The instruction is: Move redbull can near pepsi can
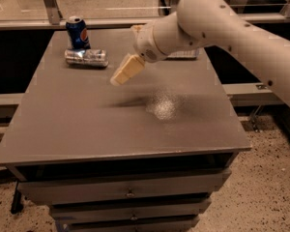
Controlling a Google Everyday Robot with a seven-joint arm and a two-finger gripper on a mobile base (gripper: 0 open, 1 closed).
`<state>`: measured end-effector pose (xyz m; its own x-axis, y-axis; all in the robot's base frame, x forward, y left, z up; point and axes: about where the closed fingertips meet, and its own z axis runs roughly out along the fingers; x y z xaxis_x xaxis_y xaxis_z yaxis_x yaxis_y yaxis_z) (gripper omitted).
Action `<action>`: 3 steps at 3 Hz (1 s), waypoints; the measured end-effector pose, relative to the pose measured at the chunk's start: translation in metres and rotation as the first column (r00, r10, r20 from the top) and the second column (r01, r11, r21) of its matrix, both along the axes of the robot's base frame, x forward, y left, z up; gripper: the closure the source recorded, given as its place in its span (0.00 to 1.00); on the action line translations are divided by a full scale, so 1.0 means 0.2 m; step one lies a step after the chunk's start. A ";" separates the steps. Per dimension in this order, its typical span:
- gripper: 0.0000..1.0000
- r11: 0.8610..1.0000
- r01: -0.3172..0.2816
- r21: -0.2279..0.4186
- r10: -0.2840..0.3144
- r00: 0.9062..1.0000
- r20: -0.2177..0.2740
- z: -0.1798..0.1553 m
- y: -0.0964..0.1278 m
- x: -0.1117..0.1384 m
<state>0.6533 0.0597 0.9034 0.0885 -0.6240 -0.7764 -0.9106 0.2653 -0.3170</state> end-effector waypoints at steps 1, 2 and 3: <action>0.00 0.991 0.035 0.128 -0.032 0.999 -0.023 -0.03 -0.16 -0.12; 0.00 0.972 0.081 0.223 -0.074 0.997 -0.037 -0.03 -0.36 -0.27; 0.00 0.965 0.128 0.229 -0.123 0.992 -0.036 -0.01 -0.51 -0.29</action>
Offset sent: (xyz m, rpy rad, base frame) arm -0.0905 -0.1449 -0.0099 0.3413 0.0387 -0.1653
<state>0.5962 -0.0421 0.9005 0.0025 -0.4328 -0.9015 -0.8710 0.4419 -0.2146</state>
